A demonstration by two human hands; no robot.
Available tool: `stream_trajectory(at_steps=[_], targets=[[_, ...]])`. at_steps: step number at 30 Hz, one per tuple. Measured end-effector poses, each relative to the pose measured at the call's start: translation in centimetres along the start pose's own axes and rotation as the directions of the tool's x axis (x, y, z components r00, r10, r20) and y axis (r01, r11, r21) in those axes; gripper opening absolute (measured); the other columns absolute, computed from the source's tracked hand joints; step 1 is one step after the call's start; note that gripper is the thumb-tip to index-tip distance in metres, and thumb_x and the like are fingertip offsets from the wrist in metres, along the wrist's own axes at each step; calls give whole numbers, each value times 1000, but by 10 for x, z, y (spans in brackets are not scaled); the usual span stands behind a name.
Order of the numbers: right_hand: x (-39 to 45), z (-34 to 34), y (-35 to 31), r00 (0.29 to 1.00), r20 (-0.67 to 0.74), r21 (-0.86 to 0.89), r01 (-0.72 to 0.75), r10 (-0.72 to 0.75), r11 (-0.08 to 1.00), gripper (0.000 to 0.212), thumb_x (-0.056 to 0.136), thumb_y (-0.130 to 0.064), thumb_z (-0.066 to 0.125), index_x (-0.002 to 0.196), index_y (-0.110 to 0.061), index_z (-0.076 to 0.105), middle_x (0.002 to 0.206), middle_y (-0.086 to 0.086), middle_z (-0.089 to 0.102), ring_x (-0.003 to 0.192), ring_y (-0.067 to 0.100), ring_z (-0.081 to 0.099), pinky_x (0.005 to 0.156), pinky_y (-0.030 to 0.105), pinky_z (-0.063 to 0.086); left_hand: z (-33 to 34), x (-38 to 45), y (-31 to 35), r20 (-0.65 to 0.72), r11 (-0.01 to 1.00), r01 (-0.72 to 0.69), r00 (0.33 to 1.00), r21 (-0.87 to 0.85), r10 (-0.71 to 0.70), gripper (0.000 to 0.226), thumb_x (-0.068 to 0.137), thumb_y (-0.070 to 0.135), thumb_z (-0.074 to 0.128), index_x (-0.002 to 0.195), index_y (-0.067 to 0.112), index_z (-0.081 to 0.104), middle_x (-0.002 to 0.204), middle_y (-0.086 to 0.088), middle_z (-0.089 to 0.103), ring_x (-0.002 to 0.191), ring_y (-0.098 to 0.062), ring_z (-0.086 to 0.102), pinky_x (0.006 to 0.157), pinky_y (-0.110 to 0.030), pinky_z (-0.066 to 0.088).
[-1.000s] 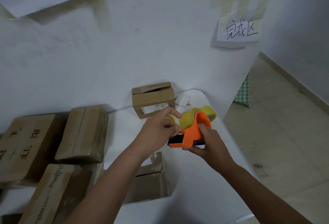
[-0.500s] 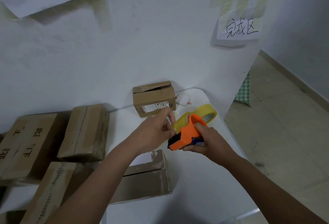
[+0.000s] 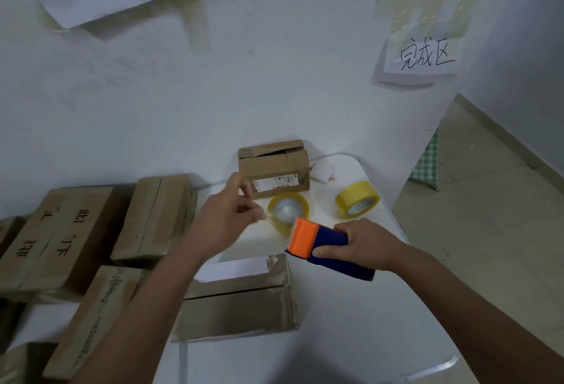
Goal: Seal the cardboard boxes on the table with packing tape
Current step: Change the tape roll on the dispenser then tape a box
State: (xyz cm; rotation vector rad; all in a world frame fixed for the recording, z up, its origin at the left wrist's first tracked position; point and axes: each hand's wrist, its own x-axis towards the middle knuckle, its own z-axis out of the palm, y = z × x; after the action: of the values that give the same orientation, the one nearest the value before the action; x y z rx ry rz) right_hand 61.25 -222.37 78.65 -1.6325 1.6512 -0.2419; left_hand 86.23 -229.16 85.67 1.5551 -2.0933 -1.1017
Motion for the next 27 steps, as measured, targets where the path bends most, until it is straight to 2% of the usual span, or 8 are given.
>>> stream_trajectory(at_steps=[4,8,11,14,18,22,24,27], targets=[[0,0,-19,1000,13,45,12,-13,999,73,58,-85,54,90,-20,62,82,-4,70,72,10,67,69,28,54,-18,-2,-33,34,990,123,992,-65,-121,26,91,16,70,100,22,46,84,10,76,83,-14,71,88,-39,55],[6,1,-55,991,130,37,29,-34,999,78,59,-85,49,98,-18,63,89,0,70,75,13,68,72,28,55,-27,-13,-65,-26,982,173,984,-73,-175,21,93,8,65,113,8,57,85,27,71,79,-2,67,78,-31,54],[11,4,-79,976,212,-11,46,-43,999,70,78,-79,45,104,-16,61,96,3,67,79,14,64,69,25,48,-38,-34,-81,-74,953,230,966,-197,-249,24,90,7,69,107,15,54,84,4,76,89,-20,69,85,-40,54],[16,14,-97,971,227,-16,86,-80,996,61,87,-70,48,105,-13,63,98,5,67,78,13,62,64,21,43,-47,-59,-96,-138,935,236,950,-265,-279,21,90,10,71,99,17,53,88,-7,76,89,-29,70,73,-33,54],[25,38,-120,959,271,-37,95,-82,995,70,83,-75,49,101,-9,66,95,8,71,81,20,68,64,23,44,-52,-91,-116,-202,912,274,917,-305,-343,21,89,14,72,100,13,54,88,-2,77,84,-14,72,71,-22,48],[34,66,-136,941,331,-169,137,-74,976,71,86,-77,36,101,-12,62,95,6,67,89,22,66,72,28,47,-52,-113,-137,-246,882,277,889,-380,-385,20,90,10,69,100,6,53,86,-7,75,80,-12,69,61,-10,46],[37,79,-139,950,301,-212,151,-83,966,70,89,-75,31,98,-13,61,91,4,64,86,21,64,71,29,46,-49,-120,-149,-242,873,272,889,-405,-389,18,92,9,67,101,6,52,86,-11,74,77,-13,67,62,-11,46],[42,91,-141,979,182,-261,133,-86,956,65,88,-76,35,95,-16,60,87,0,61,80,15,60,70,29,47,-40,-123,-169,-244,849,239,890,-471,-386,19,92,4,65,103,4,50,89,-18,71,79,-18,65,71,-23,50]])
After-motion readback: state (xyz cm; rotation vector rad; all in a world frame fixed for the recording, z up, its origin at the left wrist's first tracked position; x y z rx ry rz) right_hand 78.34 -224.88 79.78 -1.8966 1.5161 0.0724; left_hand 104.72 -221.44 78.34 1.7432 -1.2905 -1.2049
